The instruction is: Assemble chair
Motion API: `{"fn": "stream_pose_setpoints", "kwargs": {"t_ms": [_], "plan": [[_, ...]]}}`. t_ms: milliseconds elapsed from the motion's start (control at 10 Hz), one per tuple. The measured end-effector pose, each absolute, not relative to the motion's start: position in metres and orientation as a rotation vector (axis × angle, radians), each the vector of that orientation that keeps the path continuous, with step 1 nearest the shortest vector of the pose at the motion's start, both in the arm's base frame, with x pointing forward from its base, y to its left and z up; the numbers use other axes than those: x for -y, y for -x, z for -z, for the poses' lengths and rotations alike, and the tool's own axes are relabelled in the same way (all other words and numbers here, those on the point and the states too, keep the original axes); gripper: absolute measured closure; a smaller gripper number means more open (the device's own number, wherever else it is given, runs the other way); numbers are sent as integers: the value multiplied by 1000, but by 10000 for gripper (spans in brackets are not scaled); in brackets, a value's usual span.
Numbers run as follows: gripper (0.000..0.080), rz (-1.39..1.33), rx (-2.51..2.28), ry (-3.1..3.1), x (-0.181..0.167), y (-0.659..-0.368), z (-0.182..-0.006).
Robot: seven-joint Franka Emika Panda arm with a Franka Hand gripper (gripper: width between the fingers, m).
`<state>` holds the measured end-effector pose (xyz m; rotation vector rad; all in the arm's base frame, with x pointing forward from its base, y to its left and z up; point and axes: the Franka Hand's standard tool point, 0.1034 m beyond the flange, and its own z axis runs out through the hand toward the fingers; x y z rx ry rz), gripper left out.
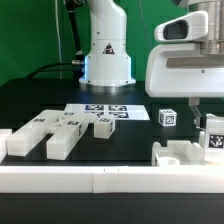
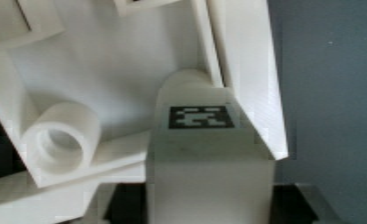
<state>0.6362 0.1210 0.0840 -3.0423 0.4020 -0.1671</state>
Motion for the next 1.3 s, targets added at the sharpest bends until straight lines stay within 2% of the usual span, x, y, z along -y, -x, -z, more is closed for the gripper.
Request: {"fn": "stream_pose_setpoints", "kwargs": {"t_ms": [300,1000,1300], "plan": [[512,156,-684,2973,-122,-636,-84],[511,100,-1767,2441,-125,-634,-82],[511,85,-1978,2269,-126,-633,-82]]}}
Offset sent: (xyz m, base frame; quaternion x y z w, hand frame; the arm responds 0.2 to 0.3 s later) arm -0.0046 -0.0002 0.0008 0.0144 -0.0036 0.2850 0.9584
